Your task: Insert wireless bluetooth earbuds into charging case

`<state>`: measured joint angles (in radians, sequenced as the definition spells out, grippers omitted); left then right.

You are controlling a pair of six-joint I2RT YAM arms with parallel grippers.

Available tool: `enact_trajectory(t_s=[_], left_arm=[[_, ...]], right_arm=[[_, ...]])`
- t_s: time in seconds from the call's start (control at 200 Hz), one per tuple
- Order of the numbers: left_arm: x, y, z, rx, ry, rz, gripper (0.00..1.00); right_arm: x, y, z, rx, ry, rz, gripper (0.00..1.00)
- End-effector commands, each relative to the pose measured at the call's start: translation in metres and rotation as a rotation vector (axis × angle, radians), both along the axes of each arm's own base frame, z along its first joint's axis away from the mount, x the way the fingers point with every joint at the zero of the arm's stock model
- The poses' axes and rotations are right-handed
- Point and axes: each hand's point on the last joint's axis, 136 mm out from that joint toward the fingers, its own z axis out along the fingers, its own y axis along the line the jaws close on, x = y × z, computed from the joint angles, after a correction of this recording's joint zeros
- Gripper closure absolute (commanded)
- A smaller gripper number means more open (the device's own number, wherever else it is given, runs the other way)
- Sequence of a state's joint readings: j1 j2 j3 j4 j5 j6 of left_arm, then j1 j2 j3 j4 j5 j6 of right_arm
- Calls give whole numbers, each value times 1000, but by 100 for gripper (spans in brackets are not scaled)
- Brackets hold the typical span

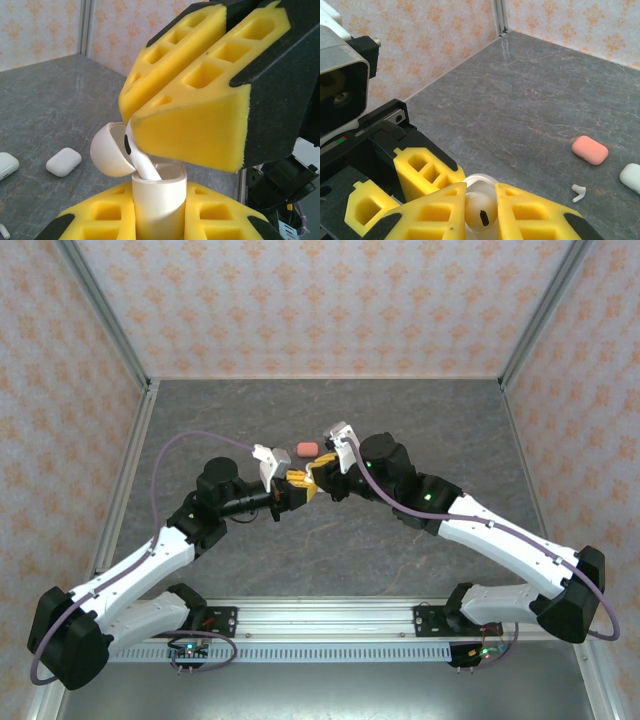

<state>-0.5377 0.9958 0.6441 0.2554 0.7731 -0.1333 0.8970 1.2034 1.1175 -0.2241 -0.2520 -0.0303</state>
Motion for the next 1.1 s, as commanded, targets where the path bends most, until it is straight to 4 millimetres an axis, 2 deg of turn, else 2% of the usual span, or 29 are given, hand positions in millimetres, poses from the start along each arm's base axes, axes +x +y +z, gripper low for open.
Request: enact_trajectory(t_s=[0.0, 0.16, 0.39, 0.596, 0.611, 0.676, 0.811, 0.891, 0.986, 1.096], left_arm=[[0, -2, 23, -44, -64, -5, 100], [0, -3, 23, -46, -64, -7, 100], [-1, -4, 25, -50, -68, -16, 100], [-2, -4, 23, -44, -66, -16, 100], [-2, -4, 23, -44, -67, -17, 100], [-2, -3, 22, -41, -68, -14, 100], [-2, -2, 20, -42, -73, -6, 100], [-3, 0, 19, -44, -77, -3, 100], [-5, 3, 22, -49, -95, 7, 100], [-10, 8, 27, -60, -124, 22, 100]], right_arm=[[-7, -3, -12, -22, 27, 9, 82], [-10, -1, -15, -14, 47, 23, 82], [-12, 3, -6, 20, 53, 36, 78], [-5, -5, 10, 7, 34, -19, 67], [-8, -10, 21, 28, 16, -24, 66], [-5, -17, 34, 49, 2, -51, 60], [5, -35, 50, 96, 22, -105, 55], [15, -50, 52, 129, 53, -157, 54], [31, -70, 42, 137, 103, -246, 54], [54, -93, 11, 123, 211, -356, 53]])
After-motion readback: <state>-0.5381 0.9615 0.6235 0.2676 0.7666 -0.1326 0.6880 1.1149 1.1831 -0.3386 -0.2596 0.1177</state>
